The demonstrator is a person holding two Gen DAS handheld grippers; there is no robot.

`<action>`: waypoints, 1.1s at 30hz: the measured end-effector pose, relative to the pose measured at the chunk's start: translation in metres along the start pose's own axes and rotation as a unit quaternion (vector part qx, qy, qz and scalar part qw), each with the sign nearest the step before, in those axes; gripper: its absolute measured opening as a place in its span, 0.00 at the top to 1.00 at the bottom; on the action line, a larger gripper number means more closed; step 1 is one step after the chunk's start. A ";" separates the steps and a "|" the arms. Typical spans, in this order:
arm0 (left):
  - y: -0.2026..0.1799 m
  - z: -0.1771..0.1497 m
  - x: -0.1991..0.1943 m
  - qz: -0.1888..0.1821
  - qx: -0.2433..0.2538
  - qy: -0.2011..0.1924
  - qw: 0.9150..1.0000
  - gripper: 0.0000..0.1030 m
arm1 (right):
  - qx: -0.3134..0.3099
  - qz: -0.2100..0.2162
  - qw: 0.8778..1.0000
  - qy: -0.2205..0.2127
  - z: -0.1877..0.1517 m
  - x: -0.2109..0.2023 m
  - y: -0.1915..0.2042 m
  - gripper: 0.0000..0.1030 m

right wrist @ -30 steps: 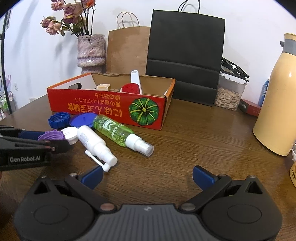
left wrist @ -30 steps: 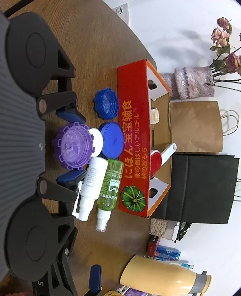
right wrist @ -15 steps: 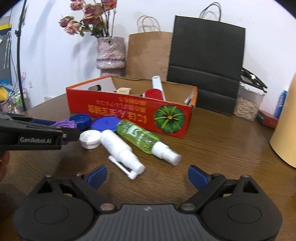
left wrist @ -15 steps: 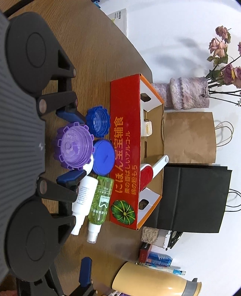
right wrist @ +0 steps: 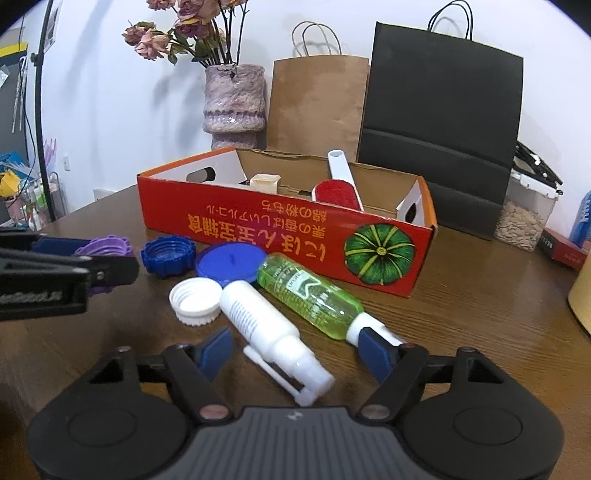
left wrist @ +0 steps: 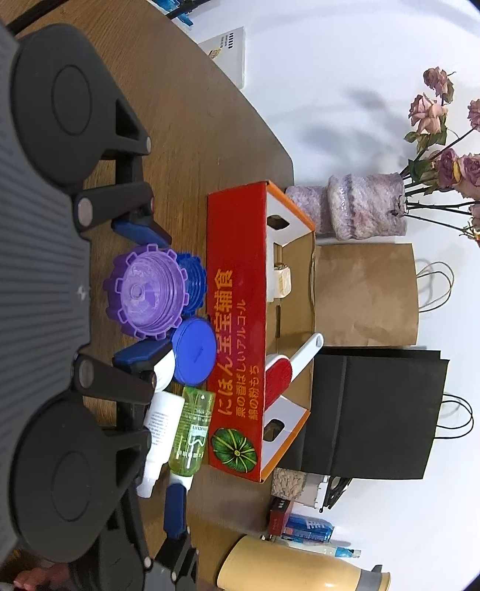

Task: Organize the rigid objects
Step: 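Grasp the purple cap with the left tool while the right tool grasps the white spray bottle, then carry the purple cap and white spray bottle over the cardboard box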

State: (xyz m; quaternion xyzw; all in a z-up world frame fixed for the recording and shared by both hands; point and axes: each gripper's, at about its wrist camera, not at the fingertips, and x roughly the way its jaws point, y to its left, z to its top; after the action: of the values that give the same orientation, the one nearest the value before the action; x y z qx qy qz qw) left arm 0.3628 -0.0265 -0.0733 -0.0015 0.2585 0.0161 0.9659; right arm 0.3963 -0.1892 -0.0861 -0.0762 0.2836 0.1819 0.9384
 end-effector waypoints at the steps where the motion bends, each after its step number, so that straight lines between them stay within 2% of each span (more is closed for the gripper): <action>1: 0.002 0.000 0.000 0.000 0.000 -0.001 1.000 0.47 | 0.001 0.002 1.000 0.002 0.001 0.003 0.000 0.33; 4: 0.006 0.000 -0.001 0.004 0.002 -0.002 1.000 0.47 | 0.006 0.010 1.000 0.008 0.006 0.010 0.002 0.35; 6: 0.009 0.000 -0.001 0.003 0.004 -0.004 1.000 0.47 | 0.009 0.017 1.000 0.011 0.008 0.014 0.003 0.43; 8: 0.012 0.001 -0.002 0.004 0.004 -0.005 1.000 0.47 | 0.008 0.025 0.999 0.019 0.009 0.018 0.006 0.59; 10: 0.015 0.001 -0.001 0.004 0.002 -0.005 1.000 0.47 | 0.004 0.030 0.999 0.024 0.010 0.021 0.010 0.67; 14: 0.020 0.002 -0.003 0.002 0.000 -0.007 1.000 0.47 | -0.003 0.031 0.999 0.017 0.009 0.014 0.018 0.74; 27: 0.028 0.006 -0.008 -0.004 -0.008 -0.019 1.000 0.47 | 0.003 0.032 0.999 -0.040 0.017 -0.015 0.033 0.74; 33: 0.030 0.013 -0.016 -0.003 -0.021 -0.036 0.999 0.47 | 0.015 0.029 0.997 -0.065 0.027 -0.020 0.038 0.74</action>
State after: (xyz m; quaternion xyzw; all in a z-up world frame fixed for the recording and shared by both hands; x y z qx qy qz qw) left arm 0.3546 0.0031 -0.0542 -0.0221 0.2230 0.0186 0.9744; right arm 0.3797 -0.1534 -0.0537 -0.0422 0.2271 0.2097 0.9501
